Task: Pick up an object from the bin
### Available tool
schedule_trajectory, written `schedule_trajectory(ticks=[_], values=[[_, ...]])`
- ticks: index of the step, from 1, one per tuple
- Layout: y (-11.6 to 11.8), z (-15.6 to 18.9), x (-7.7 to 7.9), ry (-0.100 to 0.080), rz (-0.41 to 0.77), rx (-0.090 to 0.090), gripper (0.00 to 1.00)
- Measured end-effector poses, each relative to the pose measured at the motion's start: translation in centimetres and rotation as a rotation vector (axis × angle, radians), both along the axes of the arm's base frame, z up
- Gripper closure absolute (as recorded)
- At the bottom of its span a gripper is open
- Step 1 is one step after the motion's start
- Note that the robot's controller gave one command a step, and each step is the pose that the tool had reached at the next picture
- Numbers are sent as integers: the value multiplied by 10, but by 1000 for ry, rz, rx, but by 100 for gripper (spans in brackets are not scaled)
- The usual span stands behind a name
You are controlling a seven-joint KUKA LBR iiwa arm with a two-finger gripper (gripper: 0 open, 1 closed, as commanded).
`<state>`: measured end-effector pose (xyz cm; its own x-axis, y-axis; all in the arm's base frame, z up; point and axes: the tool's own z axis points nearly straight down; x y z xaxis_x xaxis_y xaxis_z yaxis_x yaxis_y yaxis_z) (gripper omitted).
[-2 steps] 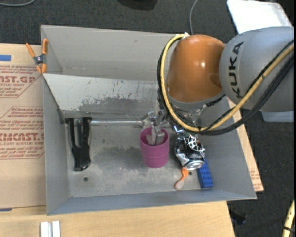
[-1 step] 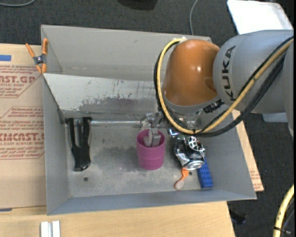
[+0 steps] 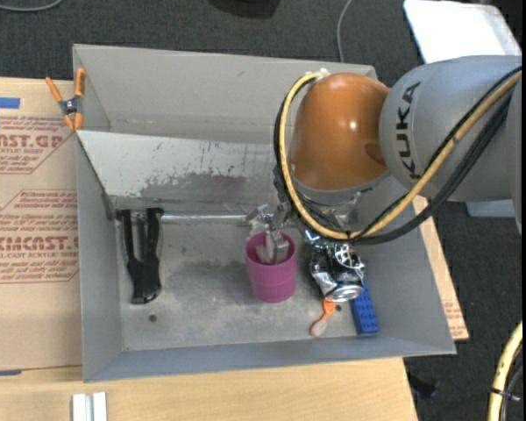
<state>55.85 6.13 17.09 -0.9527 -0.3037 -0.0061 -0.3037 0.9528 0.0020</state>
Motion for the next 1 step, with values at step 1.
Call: schedule_trajectory(ticks=[1], values=[[1,12,-1,0,-186,2,100]])
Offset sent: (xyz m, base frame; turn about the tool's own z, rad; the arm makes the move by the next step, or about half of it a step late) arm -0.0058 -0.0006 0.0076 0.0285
